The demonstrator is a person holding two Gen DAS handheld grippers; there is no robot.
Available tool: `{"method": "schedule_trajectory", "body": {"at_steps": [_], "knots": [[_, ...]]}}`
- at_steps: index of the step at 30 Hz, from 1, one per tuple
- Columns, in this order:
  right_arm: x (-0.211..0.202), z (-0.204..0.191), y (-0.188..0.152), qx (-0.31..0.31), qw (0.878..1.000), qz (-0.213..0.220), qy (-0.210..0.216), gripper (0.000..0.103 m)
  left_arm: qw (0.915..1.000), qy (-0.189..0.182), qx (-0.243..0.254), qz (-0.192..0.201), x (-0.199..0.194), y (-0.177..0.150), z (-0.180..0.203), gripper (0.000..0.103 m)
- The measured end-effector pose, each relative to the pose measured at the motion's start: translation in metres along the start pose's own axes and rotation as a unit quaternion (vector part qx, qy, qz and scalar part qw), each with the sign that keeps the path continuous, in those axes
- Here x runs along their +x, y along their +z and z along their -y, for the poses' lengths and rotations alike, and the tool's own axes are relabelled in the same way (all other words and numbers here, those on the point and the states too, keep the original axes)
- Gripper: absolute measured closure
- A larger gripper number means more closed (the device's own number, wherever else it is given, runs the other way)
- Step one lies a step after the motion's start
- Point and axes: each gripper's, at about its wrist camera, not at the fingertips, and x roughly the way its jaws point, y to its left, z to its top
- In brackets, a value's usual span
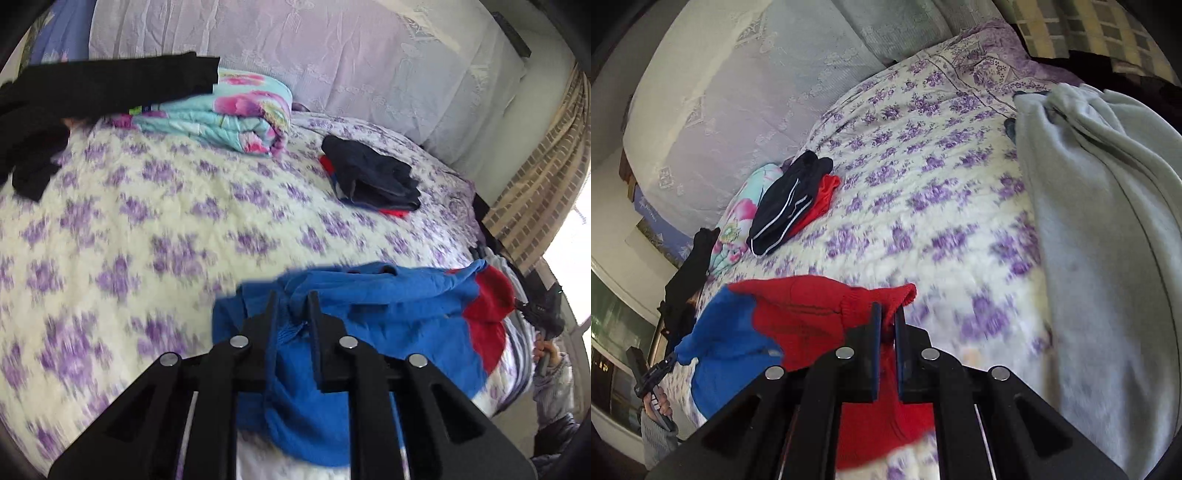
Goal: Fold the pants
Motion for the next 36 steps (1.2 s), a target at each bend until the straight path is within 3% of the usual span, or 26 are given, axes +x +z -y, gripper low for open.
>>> {"method": "schedule_trajectory", "body": {"at_steps": [2,3,7,9,12,15,17,18,19,20,24,27,29,33,36], "knots": [[-0.006,0.01,-0.022,0.005,1.0,0.001,0.005,0.097,0.9999,-0.004,-0.006,-0.01,-0.004,-0.026,-0.004,0.092],[-0.009,0.016,-0.033,0.011,1.0,0.003,0.005,0.097,0.9997,-0.01,-0.015,-0.017,-0.006,-0.04,-0.009,0.103],[-0.021,0.035,-0.064,0.027,1.0,0.01,-0.01,0.097,0.9974,0.007,-0.067,-0.026,-0.019,-0.085,-0.039,0.103],[-0.025,0.044,-0.075,0.023,0.999,0.007,-0.043,0.097,0.995,0.036,-0.089,-0.029,-0.026,-0.099,-0.056,0.103],[-0.033,0.056,-0.083,0.048,0.998,0.003,-0.051,0.094,0.9929,0.062,-0.094,-0.039,-0.035,-0.106,-0.064,0.103],[-0.042,0.05,-0.078,0.06,0.998,0.01,-0.009,0.093,0.9948,0.094,-0.014,-0.035,-0.038,-0.092,-0.027,0.103],[-0.045,0.041,-0.068,0.072,0.997,0.019,0.026,0.078,0.9954,0.075,0.049,-0.035,-0.031,-0.078,0.013,0.099],[-0.046,0.038,-0.063,0.08,0.995,0.022,0.047,0.071,0.9947,0.068,0.068,-0.037,-0.027,-0.073,0.027,0.086],[-0.046,0.035,-0.059,0.087,0.993,0.023,0.07,0.056,0.9934,0.062,0.089,-0.039,-0.02,-0.068,0.041,0.078],[-0.045,0.03,-0.055,0.087,0.993,0.022,0.078,0.049,0.9912,0.059,0.112,-0.04,-0.012,-0.062,0.058,0.064],[-0.045,0.013,-0.053,0.065,0.996,0.012,0.057,0.049,0.9858,0.064,0.141,-0.064,0.012,-0.056,0.076,0.061],[-0.051,0.007,-0.061,0.054,0.997,0.01,0.045,0.047,0.991,0.038,0.098,-0.083,0.012,-0.063,0.06,0.061],[-0.056,0.005,-0.066,0.055,0.997,0.013,0.044,0.044,0.9959,-0.007,0.034,-0.083,0.014,-0.06,0.041,0.056],[-0.058,0.002,-0.076,0.066,0.997,0.011,0.043,0.041,0.9941,-0.061,-0.044,-0.077,0.031,-0.049,0.034,0.045],[-0.059,-0.004,-0.081,0.061,0.998,0.008,0.028,0.037,0.99,-0.052,-0.105,-0.08,0.05,-0.033,0.029,0.037]]}}
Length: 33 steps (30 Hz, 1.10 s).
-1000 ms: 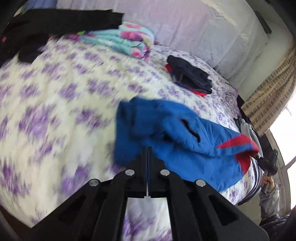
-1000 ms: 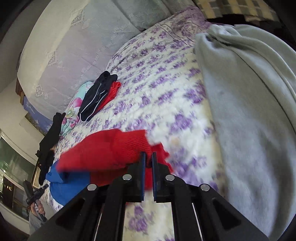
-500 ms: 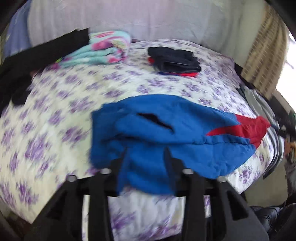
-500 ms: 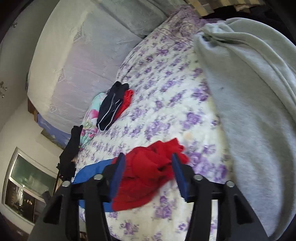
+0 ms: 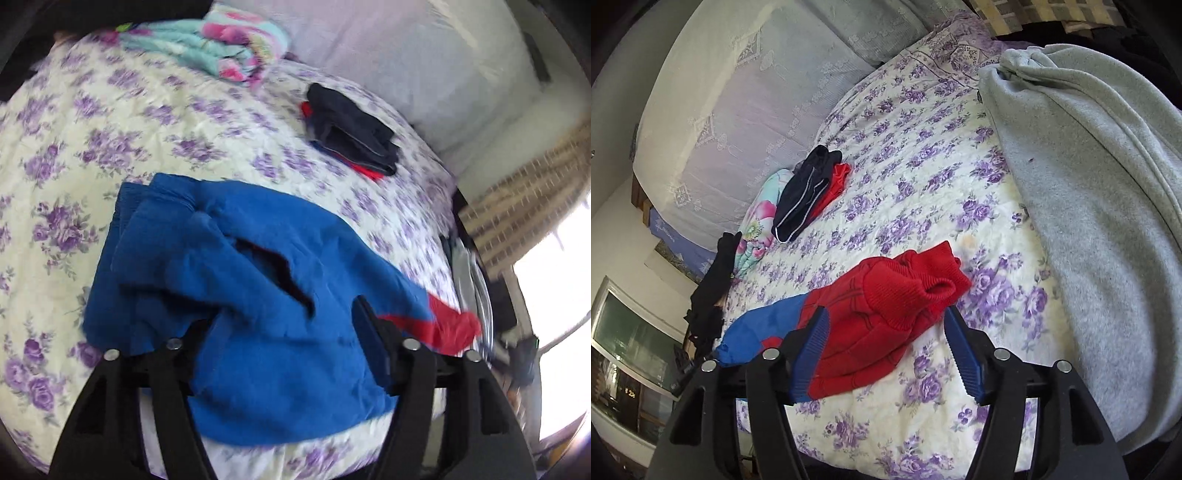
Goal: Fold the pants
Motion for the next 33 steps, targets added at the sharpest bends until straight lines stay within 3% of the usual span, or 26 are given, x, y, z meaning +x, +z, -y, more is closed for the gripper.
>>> {"method": "schedule_trajectory", "body": {"at_steps": [1,4,5,6,7,8,14,19,22,25,28,30,32,33], "knots": [[0.0,-0.002,-0.001,-0.001,1.0,-0.001,-0.004,0.034,0.9997,0.011,-0.023,-0.004,0.005,0.004,-0.004,0.037],[-0.004,-0.006,-0.007,0.001,1.0,0.002,-0.016,0.022,0.9973,-0.009,-0.073,-0.004,0.011,0.011,-0.018,0.045],[-0.004,-0.005,-0.009,0.007,1.0,0.002,-0.013,0.019,0.9961,-0.019,-0.085,0.008,0.009,0.012,-0.024,0.059],[-0.004,-0.003,-0.011,0.02,1.0,0.002,-0.005,0.019,0.9948,-0.033,-0.095,0.015,0.006,0.012,-0.03,0.084],[-0.003,0.001,-0.012,0.037,0.999,0.001,0.004,0.018,0.9932,-0.053,-0.103,0.016,0.006,0.013,-0.036,0.096],[-0.001,0.005,-0.013,0.054,0.998,0.0,0.013,0.018,0.992,-0.063,-0.108,0.017,0.006,0.013,-0.04,0.099],[0.019,0.027,-0.018,0.149,0.983,0.008,0.102,0.018,0.9903,-0.085,-0.103,0.037,-0.015,0.004,-0.042,0.101],[0.045,0.014,-0.013,0.129,0.988,-0.006,0.088,0.019,0.9894,-0.1,-0.098,0.038,-0.046,0.001,-0.041,0.101],[0.059,0.013,-0.005,0.118,0.991,-0.01,0.058,0.07,0.9908,-0.09,-0.097,0.029,-0.055,-0.003,-0.047,0.101],[0.054,0.007,0.008,0.102,0.993,0.004,0.066,0.079,0.9902,-0.093,-0.103,0.018,-0.059,-0.01,-0.051,0.101],[0.038,-0.005,0.014,0.067,0.995,0.014,0.068,0.08,0.9898,-0.095,-0.105,0.015,-0.065,-0.02,-0.058,0.101],[0.042,-0.006,0.011,0.033,0.998,-0.015,0.041,0.077,0.9947,-0.057,-0.086,0.0,-0.06,-0.026,-0.062,0.098],[0.051,0.008,-0.004,0.031,0.999,-0.04,-0.018,0.046,0.9973,0.005,-0.068,-0.024,-0.048,-0.04,-0.068,0.089],[0.051,0.017,-0.013,0.042,0.997,-0.051,-0.027,0.04,0.9972,0.015,-0.064,-0.037,-0.044,-0.048,-0.07,0.088]]}}
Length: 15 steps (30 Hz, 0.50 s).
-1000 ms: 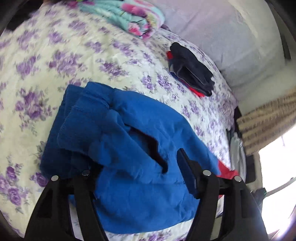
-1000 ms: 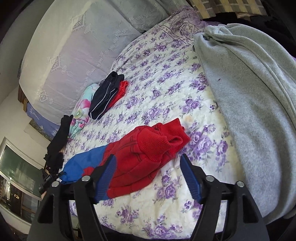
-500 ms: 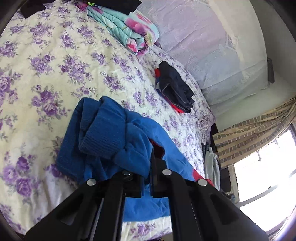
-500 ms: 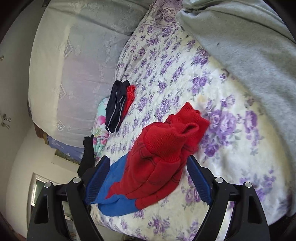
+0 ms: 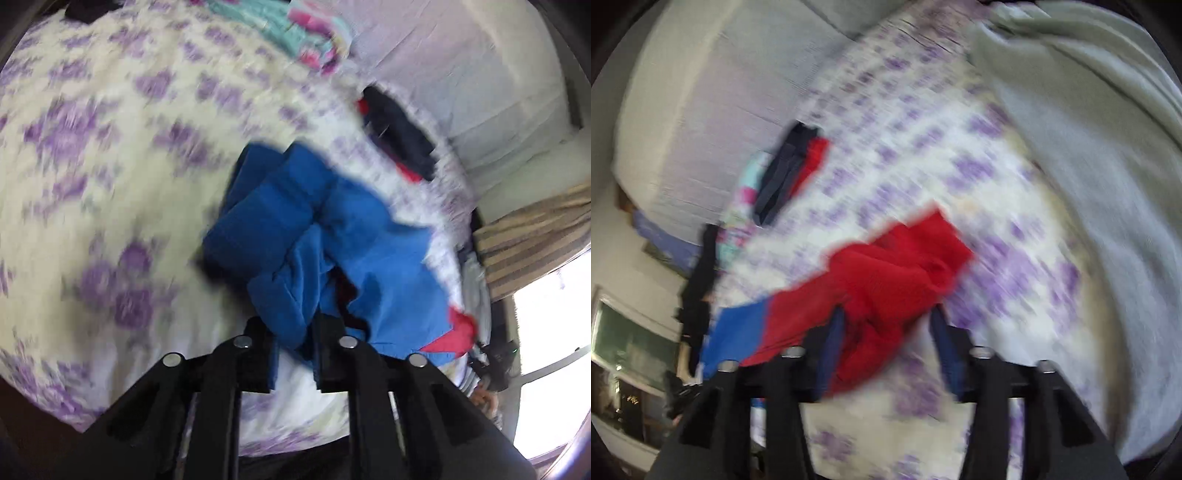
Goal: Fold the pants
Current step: 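Open the left tool and release the blue waistband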
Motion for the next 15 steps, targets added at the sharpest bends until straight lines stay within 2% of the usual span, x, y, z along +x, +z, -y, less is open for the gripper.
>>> {"method": "schedule_trajectory", "body": {"at_steps": [1,2,3,4,5,6,7,9,10,13,14,15], "knots": [[-0.005,0.008,-0.006,0.011,1.0,0.005,0.014,0.039,0.9997,0.018,0.015,0.005,-0.001,-0.009,0.001,0.087],[-0.014,0.014,-0.012,0.024,0.999,0.018,0.031,0.039,0.9988,0.032,0.032,0.018,-0.007,-0.015,0.006,0.077],[-0.026,0.017,-0.015,0.031,0.998,0.037,0.038,0.038,0.9958,0.064,0.052,0.04,-0.016,-0.021,0.014,0.048],[-0.04,0.019,-0.016,0.034,0.997,0.06,0.043,0.033,0.986,0.119,0.081,0.084,-0.031,-0.028,0.027,0.036],[-0.05,0.019,-0.015,0.033,0.995,0.075,0.051,0.026,0.9759,0.149,0.105,0.12,-0.041,-0.032,0.039,0.022],[-0.061,0.018,-0.01,0.028,0.993,0.085,0.071,0.023,0.9664,0.161,0.134,0.149,-0.05,-0.036,0.053,0.02],[-0.067,0.015,-0.002,0.025,0.992,0.081,0.096,0.018,0.9589,0.157,0.168,0.166,-0.055,-0.039,0.071,0.02],[-0.067,0.009,0.013,0.021,0.988,0.054,0.142,0.014,0.9555,0.129,0.202,0.172,-0.056,-0.04,0.1,0.02],[-0.062,0.005,0.023,0.016,0.987,0.033,0.159,0.011,0.9544,0.1,0.228,0.164,-0.048,-0.04,0.123,0.019],[-0.047,0.002,0.049,0.003,0.988,-0.008,0.153,0.011,0.9484,0.04,0.29,0.122,-0.008,-0.041,0.18,0.019],[-0.043,0.007,0.054,0.012,0.988,-0.019,0.154,0.011,0.9448,0.011,0.314,0.094,0.015,-0.044,0.205,0.019],[-0.035,0.011,0.059,0.025,0.984,-0.042,0.173,0.011,0.94,-0.011,0.335,0.065,0.039,-0.048,0.231,0.019]]}}
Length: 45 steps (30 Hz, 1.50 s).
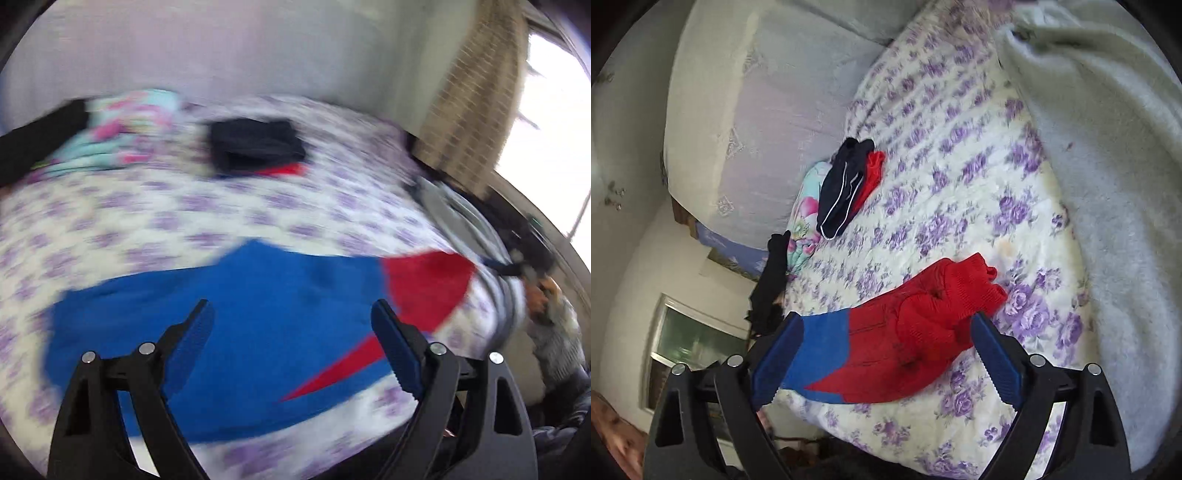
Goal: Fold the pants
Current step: 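Open the left tool and release the blue waistband, then grasp the red fabric with the left tool while the right tool holds the red leg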
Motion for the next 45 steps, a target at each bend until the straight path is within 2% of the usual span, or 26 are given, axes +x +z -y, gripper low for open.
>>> {"method": "schedule_trajectory", "body": {"at_steps": [1,2,4,6,8,10,11,13,15,17,19,23,25,31,33,37,39,43,45], "knots": [[0.005,0.006,0.004,0.011,1.0,-0.019,0.015,0.011,0.9992,-0.029,0.019,-0.017,0.023,0.008,0.023,0.019],[0.008,0.01,0.005,0.017,0.999,-0.028,0.018,0.011,0.995,-0.075,0.056,-0.036,0.054,0.018,0.06,0.019],[0.017,0.017,0.008,0.023,0.998,-0.053,0.017,0.011,0.9836,-0.13,0.118,-0.041,0.092,0.03,0.121,0.019],[0.021,0.019,0.008,0.028,0.997,-0.064,0.032,0.011,0.9736,-0.164,0.151,-0.049,0.127,0.038,0.166,0.019],[0.023,0.02,0.007,0.025,0.996,-0.079,0.04,0.01,0.9604,-0.2,0.176,-0.082,0.169,0.036,0.207,0.019],[0.024,0.015,0.005,0.016,0.994,-0.095,0.046,0.009,0.9582,-0.194,0.18,-0.108,0.196,0.028,0.227,0.019],[0.023,0.014,0.003,0.012,0.993,-0.101,0.051,0.009,0.9544,-0.202,0.168,-0.142,0.216,0.018,0.23,0.019],[0.023,0.008,-0.003,0.003,0.99,-0.117,0.074,0.008,0.9544,-0.186,0.164,-0.166,0.235,0.002,0.228,0.019],[0.025,0.002,-0.008,-0.012,0.988,-0.132,0.077,0.007,0.9554,-0.166,0.205,-0.133,0.23,-0.015,0.231,0.019],[0.031,-0.002,-0.011,-0.017,0.987,-0.142,0.071,0.006,0.9529,-0.142,0.237,-0.126,0.226,-0.021,0.242,0.017],[0.031,-0.005,-0.011,-0.022,0.99,-0.135,0.035,0.006,0.9524,-0.14,0.24,-0.125,0.227,-0.023,0.242,0.016],[0.005,-0.019,0.001,-0.031,0.993,-0.088,0.069,0.006,0.953,-0.147,0.234,-0.124,0.23,-0.021,0.241,0.015],[0.013,-0.023,0.007,-0.026,0.992,-0.101,0.066,0.005,0.9523,-0.144,0.24,-0.121,0.223,-0.026,0.243,0.014],[0.05,-0.019,0.005,-0.003,0.987,-0.161,-0.015,0.005,0.9525,-0.144,0.242,-0.116,0.228,-0.026,0.244,0.013],[0.054,-0.012,0.002,0.017,0.985,-0.165,-0.036,0.005,0.9524,-0.143,0.244,-0.113,0.227,-0.027,0.244,0.013],[0.069,-0.004,0.003,0.063,0.984,-0.165,-0.017,0.004,0.9517,-0.14,0.249,-0.112,0.228,-0.028,0.245,0.013],[0.077,-0.006,0.005,0.068,0.984,-0.162,-0.004,0.004,0.9511,-0.137,0.253,-0.112,0.228,-0.028,0.245,0.013],[0.059,0.003,0.023,0.107,0.99,-0.07,0.064,0.004,0.9507,-0.135,0.257,-0.111,0.228,-0.029,0.245,0.012],[0.057,0.011,0.029,0.119,0.989,-0.059,0.07,0.004,0.9504,-0.135,0.258,-0.111,0.228,-0.029,0.245,0.012]]}}
